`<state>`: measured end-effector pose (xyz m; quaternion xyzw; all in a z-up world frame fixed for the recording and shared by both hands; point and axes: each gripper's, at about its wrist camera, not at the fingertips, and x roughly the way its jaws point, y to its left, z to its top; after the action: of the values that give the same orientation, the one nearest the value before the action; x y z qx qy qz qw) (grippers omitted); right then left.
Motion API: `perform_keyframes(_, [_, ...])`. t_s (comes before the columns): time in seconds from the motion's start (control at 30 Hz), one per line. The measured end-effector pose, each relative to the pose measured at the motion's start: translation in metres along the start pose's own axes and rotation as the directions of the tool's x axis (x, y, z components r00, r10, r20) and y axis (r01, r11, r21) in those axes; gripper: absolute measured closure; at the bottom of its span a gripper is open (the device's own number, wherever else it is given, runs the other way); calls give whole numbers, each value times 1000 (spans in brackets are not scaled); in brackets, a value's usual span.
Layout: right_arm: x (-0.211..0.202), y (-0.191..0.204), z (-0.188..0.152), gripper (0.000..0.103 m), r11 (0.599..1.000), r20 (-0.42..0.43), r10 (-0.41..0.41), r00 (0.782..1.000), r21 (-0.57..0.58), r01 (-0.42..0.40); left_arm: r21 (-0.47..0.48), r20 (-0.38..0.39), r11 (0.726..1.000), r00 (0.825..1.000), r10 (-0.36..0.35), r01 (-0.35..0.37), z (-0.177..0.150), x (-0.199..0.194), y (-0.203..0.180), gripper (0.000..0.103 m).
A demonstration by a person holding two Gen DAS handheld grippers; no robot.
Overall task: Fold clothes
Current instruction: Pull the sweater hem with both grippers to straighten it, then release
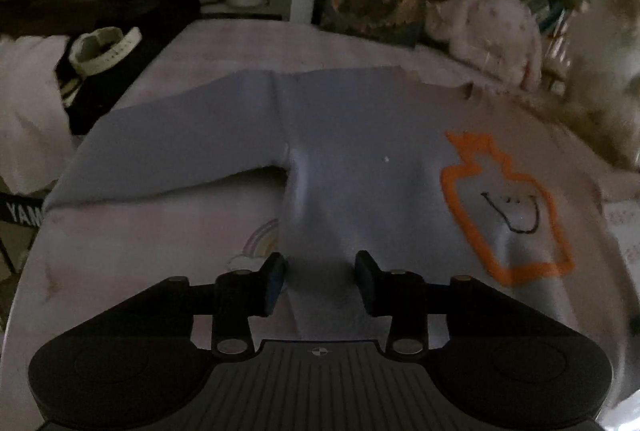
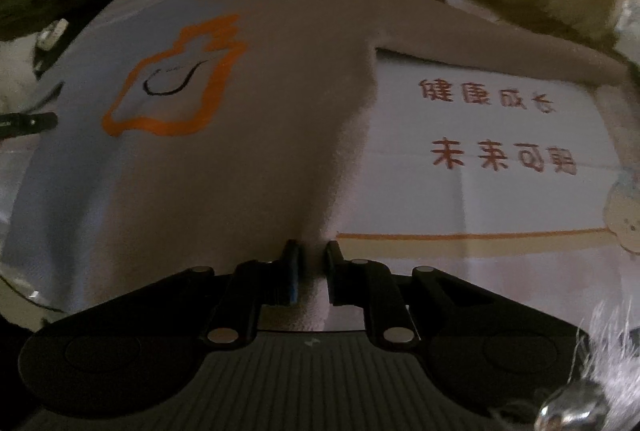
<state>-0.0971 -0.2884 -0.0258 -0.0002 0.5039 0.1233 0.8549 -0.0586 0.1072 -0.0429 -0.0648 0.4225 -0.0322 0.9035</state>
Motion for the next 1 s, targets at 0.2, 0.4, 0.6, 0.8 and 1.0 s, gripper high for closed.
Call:
perform_keyframes(0.2, [-12,-7,-19,92,995,34,-67,997,76,64,139,-12,988,998,-64,65,4,10,-33,94])
perform_keyframes(0.4, [-15,-23,-16,91,981,67,-145,987,136,135,195,-11,976,995,-98,98,22,33,-62,94])
perform_keyframes(0.6, [-2,-30,10,91,963,91,-253,963,124,241,184,10,979,996,-88,85,40,54,-73,92])
perform_keyframes(0.8, [13,-30,20,91,957,123,-277,953,118,263,168,8,981,995,-99,96,32,39,-58,85])
perform_keyframes(1.0, [17,-25,26,91,960,115,-279,953,66,273,139,13,987,996,-84,82,23,33,-58,86])
